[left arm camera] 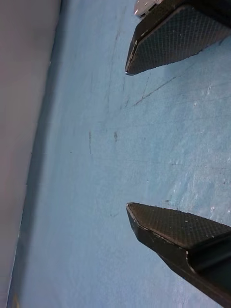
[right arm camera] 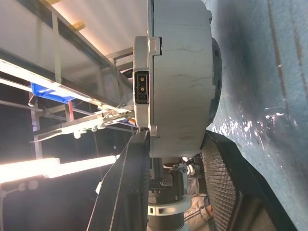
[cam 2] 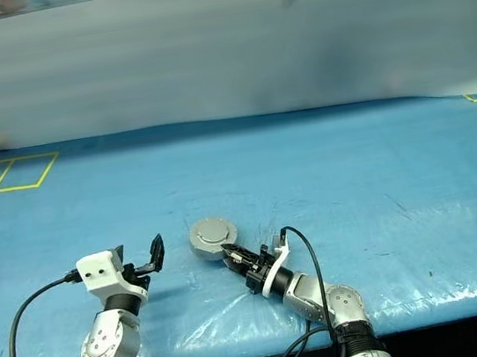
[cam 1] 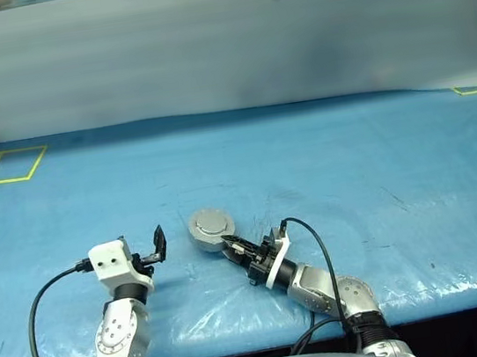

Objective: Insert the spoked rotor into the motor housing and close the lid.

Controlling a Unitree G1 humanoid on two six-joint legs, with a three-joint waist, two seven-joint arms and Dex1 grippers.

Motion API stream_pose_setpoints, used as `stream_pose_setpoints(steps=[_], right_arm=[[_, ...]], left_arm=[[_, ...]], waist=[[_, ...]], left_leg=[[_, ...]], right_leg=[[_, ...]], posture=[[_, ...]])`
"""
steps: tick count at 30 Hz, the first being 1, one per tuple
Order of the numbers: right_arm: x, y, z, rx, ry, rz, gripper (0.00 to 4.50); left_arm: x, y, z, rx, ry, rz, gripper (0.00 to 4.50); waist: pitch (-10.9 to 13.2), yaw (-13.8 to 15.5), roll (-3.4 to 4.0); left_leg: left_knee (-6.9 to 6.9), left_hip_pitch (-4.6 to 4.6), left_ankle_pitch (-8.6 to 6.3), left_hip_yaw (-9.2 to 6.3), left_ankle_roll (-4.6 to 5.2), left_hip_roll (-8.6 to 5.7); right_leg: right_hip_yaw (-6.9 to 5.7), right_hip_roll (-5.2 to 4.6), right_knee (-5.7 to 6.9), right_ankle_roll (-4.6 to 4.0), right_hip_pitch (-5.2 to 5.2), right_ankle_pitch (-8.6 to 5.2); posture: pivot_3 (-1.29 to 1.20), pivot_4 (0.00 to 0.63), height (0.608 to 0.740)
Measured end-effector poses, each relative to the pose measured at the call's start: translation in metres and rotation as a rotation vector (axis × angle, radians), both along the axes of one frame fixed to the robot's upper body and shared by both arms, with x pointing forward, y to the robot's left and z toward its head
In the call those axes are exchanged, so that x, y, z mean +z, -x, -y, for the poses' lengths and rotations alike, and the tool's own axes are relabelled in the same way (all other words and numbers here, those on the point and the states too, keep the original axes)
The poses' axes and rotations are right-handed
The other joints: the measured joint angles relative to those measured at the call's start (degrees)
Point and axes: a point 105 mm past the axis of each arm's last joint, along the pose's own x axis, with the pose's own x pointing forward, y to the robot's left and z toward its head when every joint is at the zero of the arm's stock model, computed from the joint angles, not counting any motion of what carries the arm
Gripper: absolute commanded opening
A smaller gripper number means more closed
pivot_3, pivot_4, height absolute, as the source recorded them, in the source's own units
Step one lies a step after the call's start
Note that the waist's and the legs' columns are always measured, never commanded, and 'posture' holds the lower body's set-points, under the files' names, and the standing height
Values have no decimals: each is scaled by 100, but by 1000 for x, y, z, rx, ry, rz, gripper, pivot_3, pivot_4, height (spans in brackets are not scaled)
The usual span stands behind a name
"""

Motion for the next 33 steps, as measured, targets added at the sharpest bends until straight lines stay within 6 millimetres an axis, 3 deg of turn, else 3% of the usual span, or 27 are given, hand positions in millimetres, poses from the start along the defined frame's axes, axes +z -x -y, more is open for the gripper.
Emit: stream_pose_setpoints(steps=[8, 9, 10, 11, 13, 17, 21, 33], right_arm=[[-2, 0, 0, -1, 0, -7, 1248], [-2, 0, 0, -1, 0, -9, 1248], [-2, 0, 0, -1, 0, -10, 1248], [0, -1, 0, -1, -1, -3, 1248], [8, -5, -1, 3, -13, 36, 1248], [13, -4, -1, 8, -29, 60, 1248], [10, -3, -7, 74, 85, 11, 1246], [14, -6, -8, 77, 93, 26, 1245]], left_arm=[[4, 4, 5, -37, -194, 33, 4500], [4, 5, 6, -42, -212, 35, 4500], [1, 5, 6, -42, -206, 22, 4500], [-3, 5, 6, -40, -191, 7, 4500], [-17, 9, 6, -32, -145, -52, 4500], [-23, 7, 6, -24, -56, -75, 4500], [-20, 2, 8, -17, 32, -60, 4500], [-14, -4, 13, -12, 296, -48, 4500]], waist=[[-3, -2, -1], [-3, -2, 0], [-20, -5, -36], [199, 3, -65], [380, -16, -101], [467, -25, -178], [475, -29, -180], [548, -35, -153]], left_leg=[[0, 20, 0, 0, 0, 0], [-1, 23, -1, 0, 0, 0], [-2, 27, -1, 1, 0, 1], [11, 77, -29, 13, -28, 4], [-6, 71, -42, 2, -46, 9], [13, 60, -28, 1, -16, 5], [-2, 74, -36, 0, -1, 10], [4, 81, -39, 0, -4, 12]], right_leg=[[1, 0, 0, 0, 20, -2], [1, 0, 0, 0, 23, -2], [0, 0, -2, 0, 29, -2], [5, -10, 19, -9, 67, -22], [-1, -5, 2, -12, 34, -24], [7, -5, 8, -11, 41, -20], [5, 3, 11, -16, 44, -21], [7, 4, 11, -18, 46, -23]], posture=[[0, 0, 740], [0, 150, 740], [0, 150, 740], [0, 150, 740], [0, 150, 740], [0, 150, 740], [0, 150, 740], [0, 150, 740]])
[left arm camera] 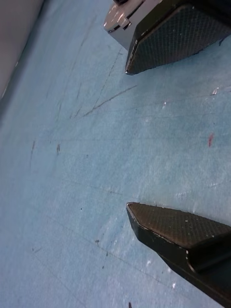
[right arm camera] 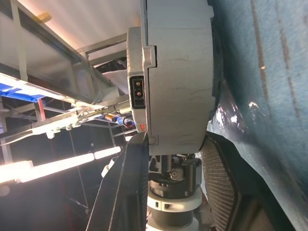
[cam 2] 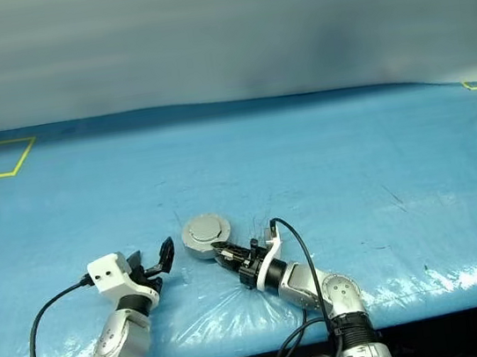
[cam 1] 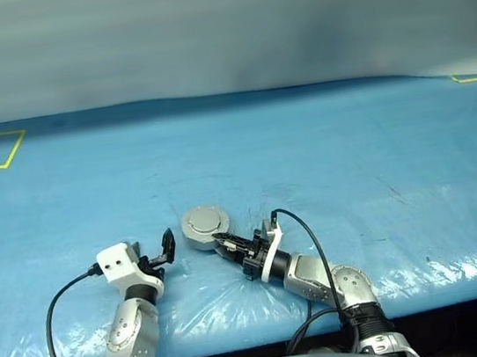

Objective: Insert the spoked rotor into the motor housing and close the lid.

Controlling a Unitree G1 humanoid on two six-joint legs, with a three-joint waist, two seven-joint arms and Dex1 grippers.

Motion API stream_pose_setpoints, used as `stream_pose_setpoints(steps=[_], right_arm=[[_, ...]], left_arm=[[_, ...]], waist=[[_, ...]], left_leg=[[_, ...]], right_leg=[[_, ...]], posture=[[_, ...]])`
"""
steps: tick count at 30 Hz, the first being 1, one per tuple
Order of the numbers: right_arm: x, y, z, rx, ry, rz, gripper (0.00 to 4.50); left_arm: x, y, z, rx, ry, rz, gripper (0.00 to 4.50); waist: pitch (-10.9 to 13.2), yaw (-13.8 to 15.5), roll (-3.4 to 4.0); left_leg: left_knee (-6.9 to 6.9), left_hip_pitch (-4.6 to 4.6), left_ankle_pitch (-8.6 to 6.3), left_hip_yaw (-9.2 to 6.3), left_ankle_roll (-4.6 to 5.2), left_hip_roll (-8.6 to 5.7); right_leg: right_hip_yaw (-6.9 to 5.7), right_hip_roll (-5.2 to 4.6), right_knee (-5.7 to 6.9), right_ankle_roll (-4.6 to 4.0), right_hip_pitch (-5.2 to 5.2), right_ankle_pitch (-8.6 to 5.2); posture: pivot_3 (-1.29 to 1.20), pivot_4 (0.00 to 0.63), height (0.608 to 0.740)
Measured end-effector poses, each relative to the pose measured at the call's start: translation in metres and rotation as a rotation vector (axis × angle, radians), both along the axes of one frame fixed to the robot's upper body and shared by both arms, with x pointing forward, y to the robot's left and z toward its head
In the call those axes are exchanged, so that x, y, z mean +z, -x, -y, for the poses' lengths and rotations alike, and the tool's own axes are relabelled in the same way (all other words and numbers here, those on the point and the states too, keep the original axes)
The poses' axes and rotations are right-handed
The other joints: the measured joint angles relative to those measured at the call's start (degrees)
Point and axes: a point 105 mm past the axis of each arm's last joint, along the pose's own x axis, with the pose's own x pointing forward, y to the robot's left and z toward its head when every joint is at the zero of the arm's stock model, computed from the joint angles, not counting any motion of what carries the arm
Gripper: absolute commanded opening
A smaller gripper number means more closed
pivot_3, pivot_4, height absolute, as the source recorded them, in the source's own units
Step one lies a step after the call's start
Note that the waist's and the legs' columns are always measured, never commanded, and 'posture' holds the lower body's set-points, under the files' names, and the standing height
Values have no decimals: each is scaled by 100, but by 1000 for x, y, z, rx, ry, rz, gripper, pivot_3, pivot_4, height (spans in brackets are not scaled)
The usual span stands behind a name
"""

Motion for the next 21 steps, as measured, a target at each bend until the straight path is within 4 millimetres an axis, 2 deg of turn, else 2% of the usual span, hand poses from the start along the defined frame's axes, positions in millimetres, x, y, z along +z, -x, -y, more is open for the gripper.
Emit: stream_pose_setpoints(steps=[7, 9, 21], right_arm=[[5, -3, -1, 6, 7, 26, 1245], [6, -4, -1, 9, 14, 36, 1245], [15, -13, -5, 28, 66, 91, 1245]], left_arm=[[3, -4, 5, -10, 153, 10, 4500], [6, -6, 6, -11, 195, 22, 4500], [23, -14, 18, -52, 458, 74, 4500]], waist=[[74, -10, 11], [99, -11, 34], [180, -13, 53]], left_leg=[[8, -9, 0, 1, 0, -1], [8, -11, 0, 2, 0, -2], [19, -31, 1, 2, 1, -6]], right_leg=[[2, -1, 0, 0, -6, 0], [3, -2, 1, 1, -12, 0], [6, -2, 2, 5, -25, 3]], posture=[[0, 150, 740], [0, 150, 740], [0, 150, 740]])
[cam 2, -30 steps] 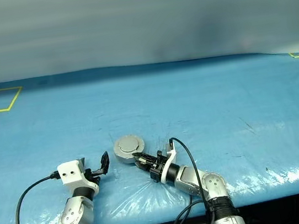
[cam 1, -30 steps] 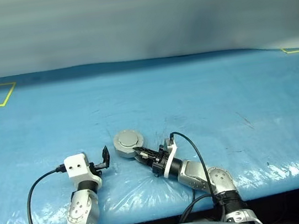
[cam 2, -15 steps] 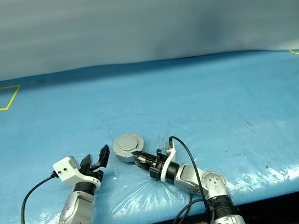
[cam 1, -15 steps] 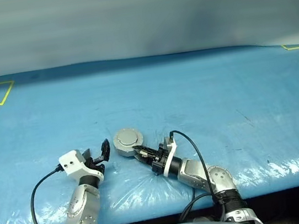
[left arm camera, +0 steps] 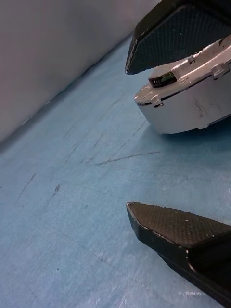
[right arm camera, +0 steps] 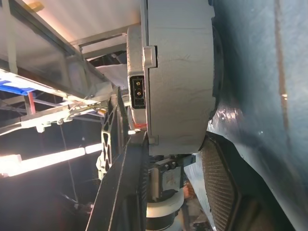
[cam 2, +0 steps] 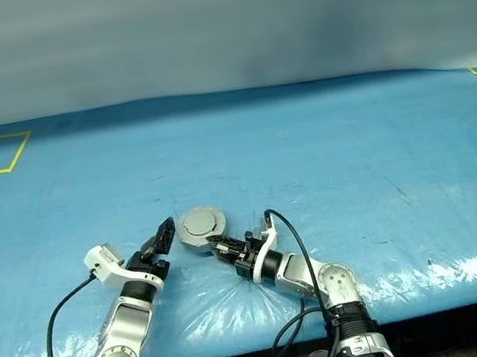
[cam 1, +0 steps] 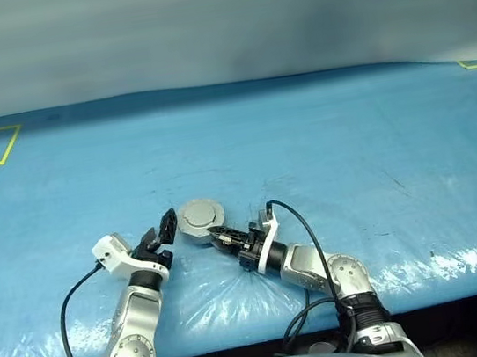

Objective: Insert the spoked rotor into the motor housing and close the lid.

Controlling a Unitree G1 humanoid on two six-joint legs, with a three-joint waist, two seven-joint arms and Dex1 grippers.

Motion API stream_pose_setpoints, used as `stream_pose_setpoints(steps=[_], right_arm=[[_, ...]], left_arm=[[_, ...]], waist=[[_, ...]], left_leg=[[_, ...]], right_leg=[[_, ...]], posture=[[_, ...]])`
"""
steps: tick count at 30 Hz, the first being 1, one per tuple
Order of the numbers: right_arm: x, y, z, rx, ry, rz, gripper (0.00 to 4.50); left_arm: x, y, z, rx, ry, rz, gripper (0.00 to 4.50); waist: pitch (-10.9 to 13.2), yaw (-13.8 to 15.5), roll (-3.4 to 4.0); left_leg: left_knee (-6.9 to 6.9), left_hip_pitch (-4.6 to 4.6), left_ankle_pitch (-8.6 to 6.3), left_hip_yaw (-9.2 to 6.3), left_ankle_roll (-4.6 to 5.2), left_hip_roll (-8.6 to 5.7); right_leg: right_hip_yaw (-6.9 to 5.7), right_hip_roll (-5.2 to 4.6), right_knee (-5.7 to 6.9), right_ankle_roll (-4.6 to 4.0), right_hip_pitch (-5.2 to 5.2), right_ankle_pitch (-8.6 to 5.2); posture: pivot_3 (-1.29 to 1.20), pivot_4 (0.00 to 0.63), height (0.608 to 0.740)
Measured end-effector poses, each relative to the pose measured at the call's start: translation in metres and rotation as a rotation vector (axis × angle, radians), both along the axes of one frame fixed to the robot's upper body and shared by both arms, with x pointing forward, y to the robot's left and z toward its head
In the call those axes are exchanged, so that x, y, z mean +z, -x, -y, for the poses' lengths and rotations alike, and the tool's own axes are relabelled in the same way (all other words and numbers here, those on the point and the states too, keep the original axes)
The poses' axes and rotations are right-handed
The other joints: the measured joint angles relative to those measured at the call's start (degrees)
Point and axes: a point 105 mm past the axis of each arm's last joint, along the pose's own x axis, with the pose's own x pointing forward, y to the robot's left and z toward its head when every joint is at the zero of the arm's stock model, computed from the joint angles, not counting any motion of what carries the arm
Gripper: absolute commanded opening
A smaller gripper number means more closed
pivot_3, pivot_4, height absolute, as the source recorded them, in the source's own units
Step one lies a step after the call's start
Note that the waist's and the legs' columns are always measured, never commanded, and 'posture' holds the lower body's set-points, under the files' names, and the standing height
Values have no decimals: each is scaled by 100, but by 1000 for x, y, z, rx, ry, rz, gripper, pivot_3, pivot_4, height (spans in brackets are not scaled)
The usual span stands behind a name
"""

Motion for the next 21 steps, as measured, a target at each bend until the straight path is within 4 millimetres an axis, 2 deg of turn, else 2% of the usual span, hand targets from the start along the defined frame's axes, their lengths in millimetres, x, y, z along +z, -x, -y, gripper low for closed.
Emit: stream_pose_setpoints(steps=[4, 8, 14, 15, 17, 19, 21], right_arm=[[3, -6, 1, -14, 31, 27, 1244], [10, -14, 4, -20, 71, 74, 1243], [18, -27, 9, -58, 126, 127, 1243], [20, -29, 11, -64, 139, 141, 1242], [24, -34, 14, -87, 153, 162, 1242], [25, -35, 15, -96, 160, 172, 1241], [27, -37, 16, -104, 168, 181, 1241]], left_arm=[[9, -3, 5, -22, 88, 35, 4500], [13, -4, 7, -38, 173, 46, 4500], [26, -7, 13, -72, 298, 92, 4500], [30, -8, 14, -82, 333, 105, 4500], [56, -16, 10, -111, 484, 192, 4500], [77, -17, 7, -133, 526, 267, 4500], [79, -16, 8, -142, 549, 266, 4500]], waist=[[13, 6, 8], [19, 14, 18], [58, 45, 21], [64, 47, 21], [89, 62, 8], [95, 49, 22], [100, 42, 27]], left_leg=[[8, -18, 1, 0, 1, -2], [32, -86, 6, -3, 10, -8], [43, -97, 7, -3, 11, -13], [44, -101, 7, -3, 11, -15], [60, -138, 11, -15, 17, -14], [71, -157, 11, -14, 17, -23], [72, -159, 10, -13, 19, -28]], right_leg=[[0, 0, 0, 2, -11, 1], [2, 0, 7, 20, -58, 17], [6, -1, 9, 27, -57, 21], [7, -2, 9, 29, -55, 22], [2, 3, 30, 30, -80, 23], [9, -1, 37, 41, -91, 31], [12, -3, 37, 66, -91, 45]], posture=[[0, 150, 740], [0, 150, 740], [0, 150, 740], [0, 150, 740], [0, 150, 740], [0, 150, 740], [0, 150, 740]])
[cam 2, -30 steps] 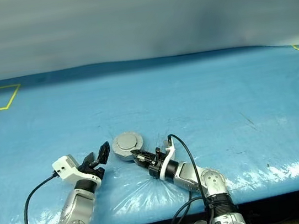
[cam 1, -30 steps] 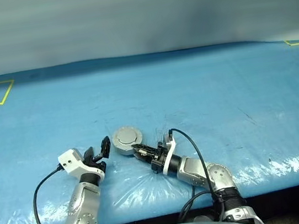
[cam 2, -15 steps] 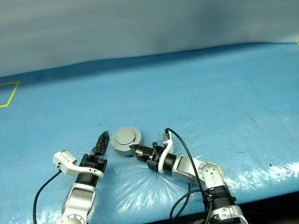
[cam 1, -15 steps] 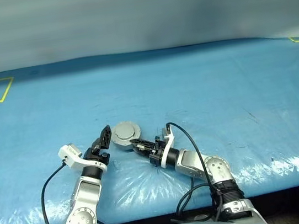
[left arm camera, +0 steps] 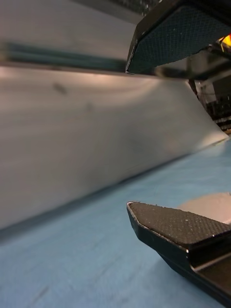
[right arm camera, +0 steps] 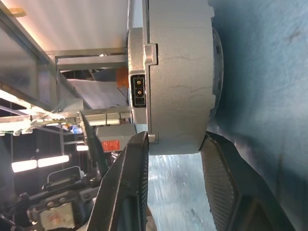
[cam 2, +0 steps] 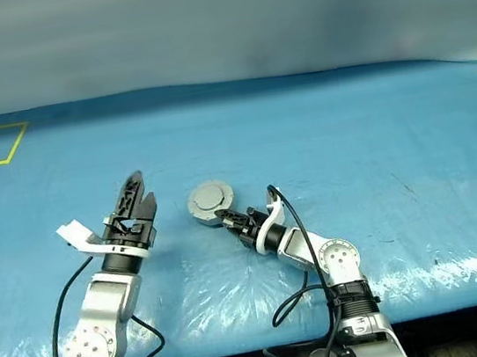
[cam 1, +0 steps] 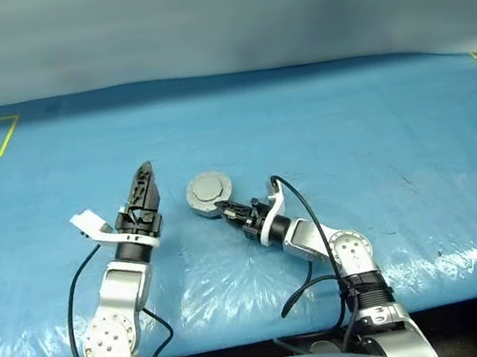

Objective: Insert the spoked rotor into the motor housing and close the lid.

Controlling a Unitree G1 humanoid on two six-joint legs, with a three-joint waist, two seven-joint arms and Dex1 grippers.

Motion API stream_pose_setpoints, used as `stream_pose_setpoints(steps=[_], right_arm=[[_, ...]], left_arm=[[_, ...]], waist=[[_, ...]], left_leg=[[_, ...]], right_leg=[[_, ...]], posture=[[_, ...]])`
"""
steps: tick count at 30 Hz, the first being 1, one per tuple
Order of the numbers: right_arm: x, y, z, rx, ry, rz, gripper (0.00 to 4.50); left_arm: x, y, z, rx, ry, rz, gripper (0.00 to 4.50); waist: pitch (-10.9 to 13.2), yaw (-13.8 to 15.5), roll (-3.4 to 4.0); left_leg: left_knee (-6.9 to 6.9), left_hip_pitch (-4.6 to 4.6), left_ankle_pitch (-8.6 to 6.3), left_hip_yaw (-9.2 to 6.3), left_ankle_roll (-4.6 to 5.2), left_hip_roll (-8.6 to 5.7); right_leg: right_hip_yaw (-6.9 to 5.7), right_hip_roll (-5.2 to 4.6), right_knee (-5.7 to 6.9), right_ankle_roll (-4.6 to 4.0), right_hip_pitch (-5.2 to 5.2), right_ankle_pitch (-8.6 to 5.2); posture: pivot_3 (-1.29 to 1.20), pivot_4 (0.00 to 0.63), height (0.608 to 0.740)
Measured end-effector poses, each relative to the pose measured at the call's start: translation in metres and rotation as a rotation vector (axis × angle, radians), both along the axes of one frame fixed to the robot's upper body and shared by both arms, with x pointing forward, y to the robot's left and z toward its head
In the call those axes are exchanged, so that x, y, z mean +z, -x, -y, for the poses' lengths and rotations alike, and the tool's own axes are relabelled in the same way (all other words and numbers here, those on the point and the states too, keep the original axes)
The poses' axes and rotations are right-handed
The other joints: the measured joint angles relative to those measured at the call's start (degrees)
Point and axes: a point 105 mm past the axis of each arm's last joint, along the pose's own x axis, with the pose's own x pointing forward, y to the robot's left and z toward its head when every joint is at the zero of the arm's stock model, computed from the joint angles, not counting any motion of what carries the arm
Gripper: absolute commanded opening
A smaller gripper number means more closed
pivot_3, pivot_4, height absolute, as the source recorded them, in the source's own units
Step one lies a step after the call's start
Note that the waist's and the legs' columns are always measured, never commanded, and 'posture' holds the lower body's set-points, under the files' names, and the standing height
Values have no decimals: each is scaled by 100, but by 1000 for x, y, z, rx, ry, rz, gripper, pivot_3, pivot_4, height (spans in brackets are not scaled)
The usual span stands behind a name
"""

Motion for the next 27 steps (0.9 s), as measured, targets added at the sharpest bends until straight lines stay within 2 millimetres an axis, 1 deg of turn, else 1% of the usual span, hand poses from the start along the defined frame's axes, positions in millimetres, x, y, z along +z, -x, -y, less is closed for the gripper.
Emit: stream_pose_setpoints(steps=[2, 7, 11, 13, 20, 24, 27], right_arm=[[2, -2, 1, -5, 12, 14, 1240], [8, -6, 1, -11, 24, 40, 1240], [13, -10, 3, -31, 24, 58, 1240], [16, -11, 4, -38, 27, 73, 1240], [39, -25, 10, -90, 23, 160, 1240], [51, -26, 10, -93, 19, 203, 1240], [59, -27, 7, -87, 10, 231, 1240]], left_arm=[[-3, 1, 2, -11, 6, -19, 4500], [-3, 1, 2, -16, 21, -23, 4500], [-3, 1, 3, -20, 32, -31, 4500], [-3, 1, 3, -22, 35, -32, 4500], [-4, 1, 4, -22, 49, -34, 4500], [-6, 1, 7, -32, 78, -39, 4500], [-11, -1, 12, -51, 111, -60, 4500]], waist=[[10, 6, -3], [24, 9, -21], [37, 17, -38], [40, 19, -40], [46, 36, -40], [47, 33, -39], [47, 38, -39]], left_leg=[[0, -2, 0, -4, 0, 0], [2, -3, 4, -5, 3, 1], [0, -9, 3, -5, 3, 1], [-1, -12, 3, -6, 4, 0], [-3, -13, 3, -7, 4, 0], [-3, -12, 3, -8, 4, 0], [-2, -13, 3, -8, 4, 0]], right_leg=[[-2, 1, 0, 0, -2, 0], [-3, 2, 0, -21, -2, -12], [-3, 2, -3, -19, -3, -10], [-3, 2, -3, -2, -4, 1], [-5, 2, -4, -8, -4, 6], [-5, 2, -4, -10, -4, 8], [-6, 2, -4, -10, -4, 9]], posture=[[0, 150, 740], [0, 150, 740], [0, 150, 740], [0, 150, 740], [0, 150, 740], [0, 150, 740], [0, 150, 740]])
